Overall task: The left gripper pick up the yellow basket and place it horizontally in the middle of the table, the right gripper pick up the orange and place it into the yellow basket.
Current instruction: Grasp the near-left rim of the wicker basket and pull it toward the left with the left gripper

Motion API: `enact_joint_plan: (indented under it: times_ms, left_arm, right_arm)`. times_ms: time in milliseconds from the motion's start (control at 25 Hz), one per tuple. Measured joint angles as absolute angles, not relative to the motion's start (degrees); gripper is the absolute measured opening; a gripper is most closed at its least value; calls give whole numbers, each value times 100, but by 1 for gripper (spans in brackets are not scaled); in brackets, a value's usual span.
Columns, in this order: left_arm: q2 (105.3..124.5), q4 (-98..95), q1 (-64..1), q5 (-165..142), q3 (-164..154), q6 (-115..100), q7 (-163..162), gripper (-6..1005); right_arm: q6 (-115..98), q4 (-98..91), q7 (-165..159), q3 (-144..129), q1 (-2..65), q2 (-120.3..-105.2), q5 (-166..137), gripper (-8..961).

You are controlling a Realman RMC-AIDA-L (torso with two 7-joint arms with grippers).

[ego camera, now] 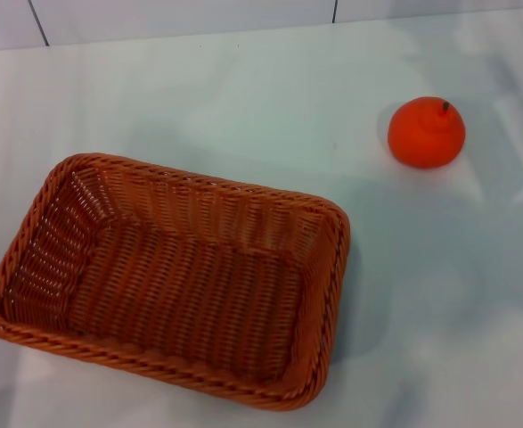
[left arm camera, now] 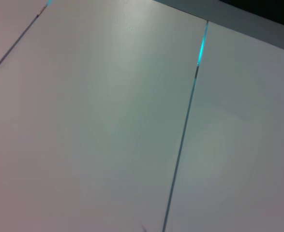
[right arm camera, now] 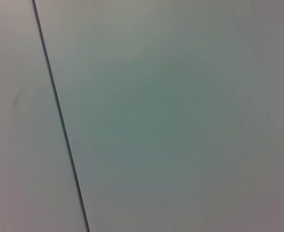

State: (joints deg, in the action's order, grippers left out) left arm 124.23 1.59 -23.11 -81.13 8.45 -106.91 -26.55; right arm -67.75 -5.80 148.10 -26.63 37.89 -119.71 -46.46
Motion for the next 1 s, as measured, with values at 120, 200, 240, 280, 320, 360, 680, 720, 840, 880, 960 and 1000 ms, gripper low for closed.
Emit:
enact_joint_plan:
  times_ms: [120, 200, 240, 280, 320, 360, 680, 720, 840, 880, 960, 1000]
  left_arm:
    - [12421, 158, -2300, -8089, 876, -10672, -2656, 924]
    - [12419, 157, -2292, -8086, 935, -10647, -2664, 923]
    - [12419, 153, -2293, -8084, 959, -10639, -2646, 922]
    - [12419, 148, -2296, -8084, 965, -10636, -2588, 921]
    - [12418, 144, -2300, -8083, 969, -10633, -2515, 921]
    - [12416, 142, -2305, -8083, 971, -10628, -2416, 920]
    - [12410, 136, -2371, -8098, 959, -10608, -2279, 918]
    - [12402, 100, -2385, -8100, 931, -10593, -2277, 917]
    - [12390, -191, -2384, -8133, 573, -10594, -2294, 916]
    - [12384, -265, -2381, -8137, 474, -10616, -2324, 916]
    - [12368, -402, -2375, -8137, 367, -10687, -2535, 915]
    - [12361, -485, -2376, -8136, 354, -10713, -2722, 915]
  right_arm:
    - [-6758, -580, 14790, -2663, 3815, -11970, -4649, 686]
    - [-6751, -580, 14790, -2663, 3823, -11970, -4650, 686]
    - [-6749, -580, 14790, -2663, 3826, -11970, -4650, 686]
    - [-6746, -580, 14790, -2663, 3830, -11971, -4650, 686]
    - [-6741, -580, 14790, -2663, 3834, -11971, -4650, 686]
    - [-6736, -580, 14790, -2663, 3836, -11971, -4649, 687]
    - [-6723, -580, 14791, -2663, 3849, -11971, -4620, 687]
    - [-6723, -580, 14791, -2663, 3850, -11971, -4619, 687]
    - [-6713, -580, 14792, -2663, 3850, -11970, -4618, 687]
    - [-6707, -580, 14792, -2663, 3850, -11971, -4617, 687]
    - [-6677, -580, 14792, -2663, 3850, -11971, -4616, 687]
    - [-6671, -580, 14792, -2663, 3850, -11970, -4614, 687]
